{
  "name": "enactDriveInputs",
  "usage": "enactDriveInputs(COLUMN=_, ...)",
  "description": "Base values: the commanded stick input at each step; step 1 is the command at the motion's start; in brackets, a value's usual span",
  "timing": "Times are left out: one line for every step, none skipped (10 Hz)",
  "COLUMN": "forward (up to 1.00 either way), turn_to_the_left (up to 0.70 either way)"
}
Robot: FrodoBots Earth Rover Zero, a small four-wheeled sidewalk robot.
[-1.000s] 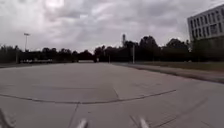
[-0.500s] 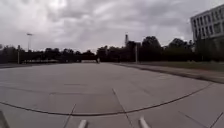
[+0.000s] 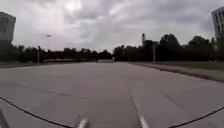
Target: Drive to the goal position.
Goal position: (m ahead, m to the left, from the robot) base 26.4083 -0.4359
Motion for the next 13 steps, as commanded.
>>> enactDriveInputs(forward=0.7, turn_to_the_left=0.0)
enactDriveInputs(forward=0.7, turn_to_the_left=0.0)
enactDriveInputs(forward=0.7, turn_to_the_left=0.0)
enactDriveInputs(forward=0.7, turn_to_the_left=0.0)
enactDriveInputs(forward=0.7, turn_to_the_left=0.0)
enactDriveInputs(forward=0.7, turn_to_the_left=0.0)
enactDriveInputs(forward=0.7, turn_to_the_left=0.0)
enactDriveInputs(forward=0.7, turn_to_the_left=0.0)
enactDriveInputs(forward=0.7, turn_to_the_left=0.0)
enactDriveInputs(forward=0.7, turn_to_the_left=0.0)
enactDriveInputs(forward=0.7, turn_to_the_left=0.0)
enactDriveInputs(forward=0.7, turn_to_the_left=0.0)
enactDriveInputs(forward=0.7, turn_to_the_left=0.0)
